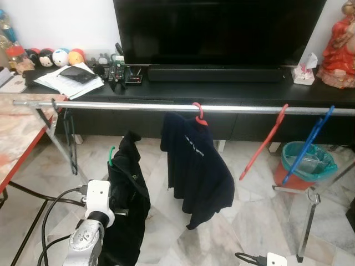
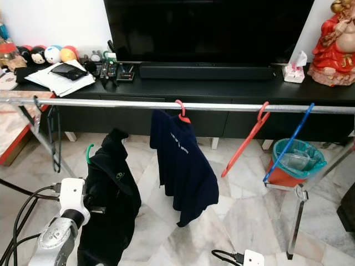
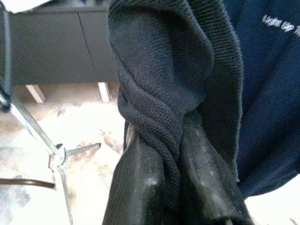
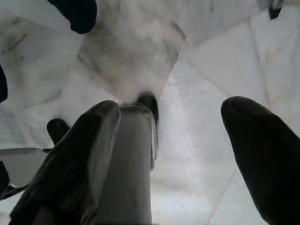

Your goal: Hang hanger

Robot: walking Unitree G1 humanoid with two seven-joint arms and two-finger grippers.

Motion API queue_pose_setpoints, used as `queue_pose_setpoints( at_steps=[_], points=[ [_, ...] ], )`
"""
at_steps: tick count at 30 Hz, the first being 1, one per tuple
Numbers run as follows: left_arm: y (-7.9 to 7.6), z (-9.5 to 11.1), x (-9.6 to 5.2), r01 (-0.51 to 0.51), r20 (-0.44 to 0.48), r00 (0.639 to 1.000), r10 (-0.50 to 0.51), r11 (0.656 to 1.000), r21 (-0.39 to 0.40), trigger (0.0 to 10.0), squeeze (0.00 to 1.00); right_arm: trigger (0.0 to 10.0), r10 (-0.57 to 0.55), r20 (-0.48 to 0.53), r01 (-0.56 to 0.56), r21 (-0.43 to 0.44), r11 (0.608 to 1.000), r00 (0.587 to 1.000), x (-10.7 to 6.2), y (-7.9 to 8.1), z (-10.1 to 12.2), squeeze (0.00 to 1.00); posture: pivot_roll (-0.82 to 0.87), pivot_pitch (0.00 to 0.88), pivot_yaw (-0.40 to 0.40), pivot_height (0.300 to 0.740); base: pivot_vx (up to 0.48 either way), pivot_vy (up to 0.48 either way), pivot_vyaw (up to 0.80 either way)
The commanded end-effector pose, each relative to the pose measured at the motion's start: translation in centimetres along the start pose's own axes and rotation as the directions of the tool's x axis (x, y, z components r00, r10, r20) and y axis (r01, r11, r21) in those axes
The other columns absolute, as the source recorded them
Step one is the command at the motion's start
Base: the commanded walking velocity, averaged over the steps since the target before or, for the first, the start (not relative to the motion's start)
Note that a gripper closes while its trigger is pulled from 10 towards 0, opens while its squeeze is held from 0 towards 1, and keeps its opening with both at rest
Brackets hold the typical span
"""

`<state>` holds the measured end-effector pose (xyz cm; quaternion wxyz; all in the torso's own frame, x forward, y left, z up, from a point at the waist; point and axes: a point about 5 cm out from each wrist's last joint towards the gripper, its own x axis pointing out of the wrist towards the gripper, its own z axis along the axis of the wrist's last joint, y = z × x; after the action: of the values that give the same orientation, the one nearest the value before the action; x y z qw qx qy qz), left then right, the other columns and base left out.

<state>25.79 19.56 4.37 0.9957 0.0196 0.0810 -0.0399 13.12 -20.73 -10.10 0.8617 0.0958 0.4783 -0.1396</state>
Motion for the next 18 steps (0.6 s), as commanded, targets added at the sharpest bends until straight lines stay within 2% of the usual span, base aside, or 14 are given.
queue_pose_setpoints(
  at_steps=[1,18],
  points=[
    [0.11,0.56,0.05,-0.007,0.034,0.999,0.007,1.000,-0.005,10.0,0.00,10.0,-0.003,0.008,0.003,-0.006,1.000,1.000,0.06,0.05,0.27,0.00,0.04,0.000,0.033,0.740,-0.304,0.000,0.00],
    [0.20,0.56,0.03,-0.011,0.034,0.999,0.011,1.000,-0.003,10.0,0.00,10.0,0.001,0.010,-0.001,-0.011,1.000,1.000,0.14,0.44,0.51,0.00,0.04,0.000,0.031,0.740,-0.300,0.000,0.00]
  ],
)
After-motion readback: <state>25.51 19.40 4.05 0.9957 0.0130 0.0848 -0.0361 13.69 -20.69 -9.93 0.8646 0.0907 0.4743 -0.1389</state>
